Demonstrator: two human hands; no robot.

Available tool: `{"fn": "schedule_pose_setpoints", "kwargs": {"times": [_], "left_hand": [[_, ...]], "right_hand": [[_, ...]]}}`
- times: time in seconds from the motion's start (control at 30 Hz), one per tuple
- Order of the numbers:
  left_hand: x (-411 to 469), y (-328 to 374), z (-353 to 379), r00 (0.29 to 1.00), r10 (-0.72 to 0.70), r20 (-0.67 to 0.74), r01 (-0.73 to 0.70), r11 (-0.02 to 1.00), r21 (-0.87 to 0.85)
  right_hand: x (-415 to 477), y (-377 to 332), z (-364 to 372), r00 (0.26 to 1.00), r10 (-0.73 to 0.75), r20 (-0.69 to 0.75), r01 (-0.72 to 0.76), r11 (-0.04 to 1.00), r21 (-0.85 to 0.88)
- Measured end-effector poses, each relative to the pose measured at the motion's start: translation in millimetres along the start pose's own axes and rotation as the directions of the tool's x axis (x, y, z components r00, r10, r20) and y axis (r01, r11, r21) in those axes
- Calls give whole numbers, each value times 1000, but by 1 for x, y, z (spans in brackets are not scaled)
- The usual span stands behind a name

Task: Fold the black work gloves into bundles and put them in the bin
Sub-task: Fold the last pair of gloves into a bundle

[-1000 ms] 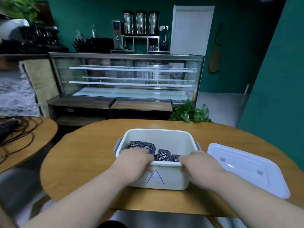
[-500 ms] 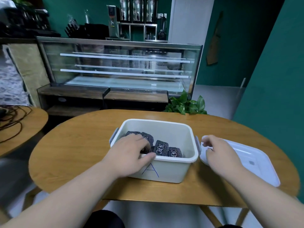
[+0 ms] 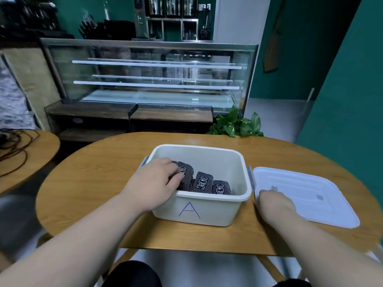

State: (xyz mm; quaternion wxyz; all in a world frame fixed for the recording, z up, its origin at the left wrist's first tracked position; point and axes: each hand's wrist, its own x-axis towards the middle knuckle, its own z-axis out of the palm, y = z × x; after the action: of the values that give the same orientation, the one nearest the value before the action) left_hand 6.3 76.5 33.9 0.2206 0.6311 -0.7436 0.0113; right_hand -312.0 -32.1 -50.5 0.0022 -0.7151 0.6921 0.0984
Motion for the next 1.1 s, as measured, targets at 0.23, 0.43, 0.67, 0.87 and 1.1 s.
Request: {"fn": "schedule_pose_setpoints", "kwargs": {"times": [0.23,0.43,0.67,0.87,1.1], "left_hand": [[-4,10,-11,1000,-29,4,29,1000,-10],[1,33,-29,998,-20,-62,16,998,-55],[-8,44,-47,997,18,-77,-23,998,-65],[-24,30,-59,995,-31,-99,27,999,-47],[-45,1,-51,979,-202,-10,202,979,-13]], "right_hand": [[-6,15,-34,994,63,-86,-61,998,22],[-15,54,-140,852,331,-406,-22,797,603],[-69,35,-226,786,388,-480,375,318,871],[-107,-22,-235,942,271,-198,300,-415,859],[-111,-63,-179,999,51,5,24,-560,828]]}}
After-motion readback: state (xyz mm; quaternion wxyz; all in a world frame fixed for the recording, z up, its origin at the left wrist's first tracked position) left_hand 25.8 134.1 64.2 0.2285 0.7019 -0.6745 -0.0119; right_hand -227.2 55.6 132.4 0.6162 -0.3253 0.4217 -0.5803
